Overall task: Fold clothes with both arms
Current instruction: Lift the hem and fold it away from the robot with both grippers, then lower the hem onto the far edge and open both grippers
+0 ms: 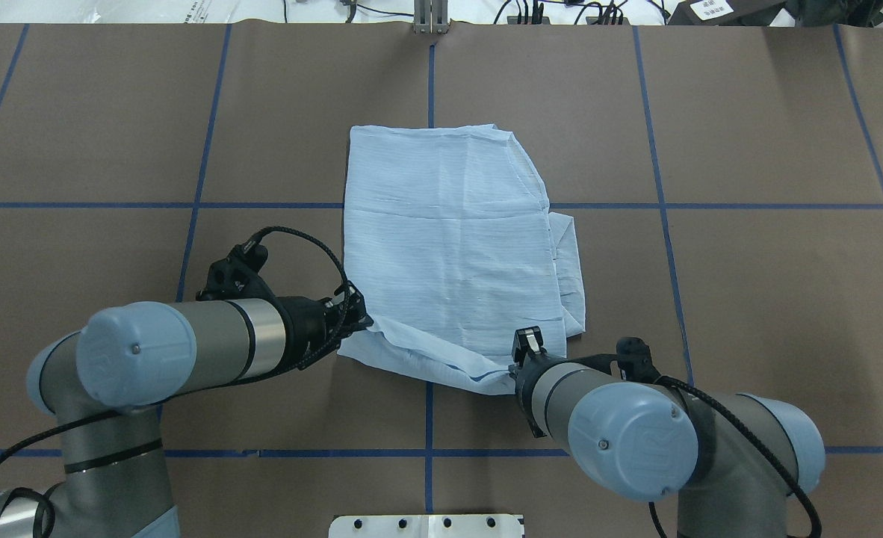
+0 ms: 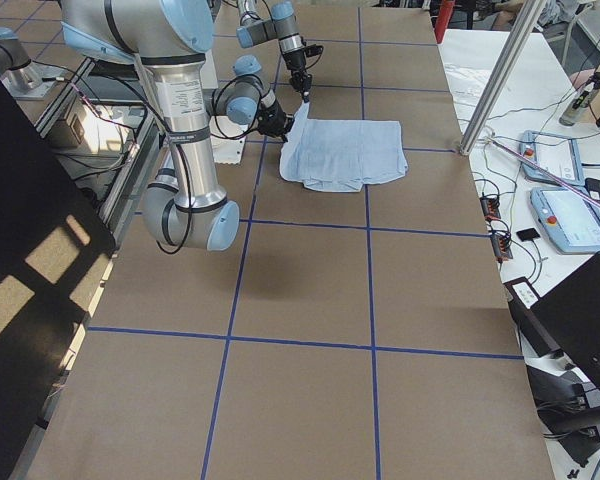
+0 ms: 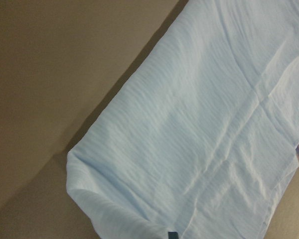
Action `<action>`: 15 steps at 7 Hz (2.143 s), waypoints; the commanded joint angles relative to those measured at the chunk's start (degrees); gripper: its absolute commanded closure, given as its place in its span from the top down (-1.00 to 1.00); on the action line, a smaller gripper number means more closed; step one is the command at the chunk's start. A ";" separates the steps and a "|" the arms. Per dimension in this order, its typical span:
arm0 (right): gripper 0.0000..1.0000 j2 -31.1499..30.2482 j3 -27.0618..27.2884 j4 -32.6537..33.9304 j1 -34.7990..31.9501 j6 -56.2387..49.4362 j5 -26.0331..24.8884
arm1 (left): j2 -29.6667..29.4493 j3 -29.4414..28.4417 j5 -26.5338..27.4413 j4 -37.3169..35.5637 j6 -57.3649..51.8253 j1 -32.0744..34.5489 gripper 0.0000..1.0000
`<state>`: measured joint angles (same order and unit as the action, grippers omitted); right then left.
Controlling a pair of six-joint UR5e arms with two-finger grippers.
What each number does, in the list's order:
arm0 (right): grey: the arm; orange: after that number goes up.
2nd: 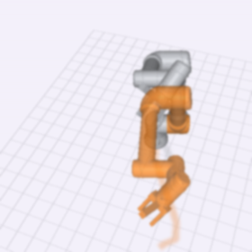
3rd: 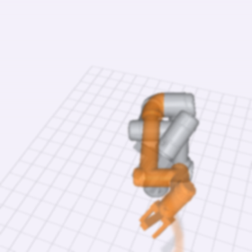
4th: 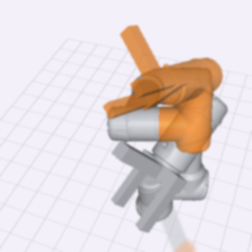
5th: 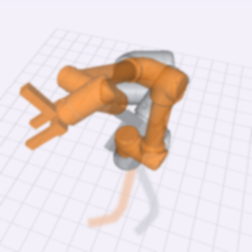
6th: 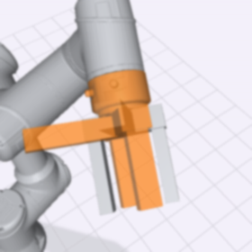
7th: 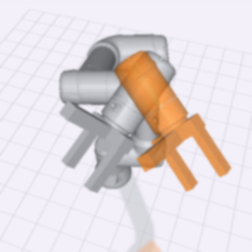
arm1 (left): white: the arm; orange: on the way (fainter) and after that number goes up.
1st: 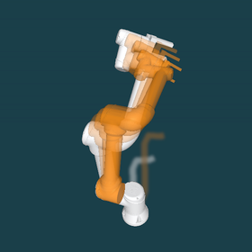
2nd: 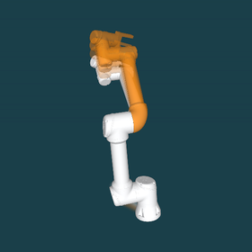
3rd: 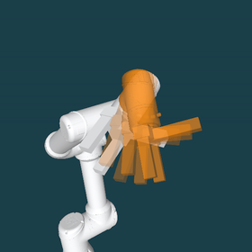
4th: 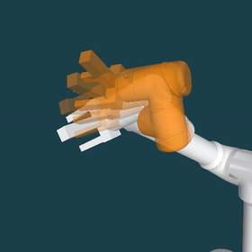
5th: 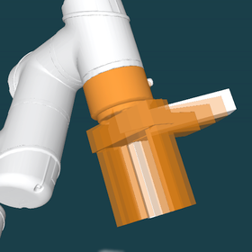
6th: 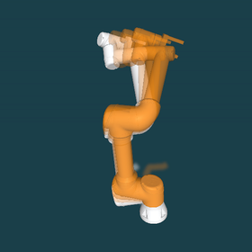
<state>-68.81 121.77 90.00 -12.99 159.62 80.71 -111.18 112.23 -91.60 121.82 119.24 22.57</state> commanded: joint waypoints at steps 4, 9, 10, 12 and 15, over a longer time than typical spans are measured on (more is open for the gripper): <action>-1.00 12.09 -14.76 -0.17 -19.67 -14.05 12.33 | -7.46 -9.56 -4.02 0.44 -5.94 11.16 -1.00; -1.00 31.53 -49.12 -12.63 -28.22 -22.04 16.76 | -16.58 -30.34 -3.93 9.72 -11.03 15.74 -1.00; -1.00 31.55 -52.91 -15.27 -28.49 -23.64 17.02 | -18.70 -35.54 -3.93 12.45 -11.39 16.62 -1.00; -1.00 31.37 -56.37 -16.96 -28.40 -27.68 17.02 | -23.89 -44.09 -3.93 15.20 -14.46 19.07 -1.00; -1.00 31.37 -58.21 -19.75 -29.10 -28.67 17.02 | -24.52 -46.91 -3.93 16.34 -17.29 20.58 -1.00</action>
<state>-37.49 64.76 72.25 -41.78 131.16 97.74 -135.27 66.86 -95.53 137.30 102.68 42.82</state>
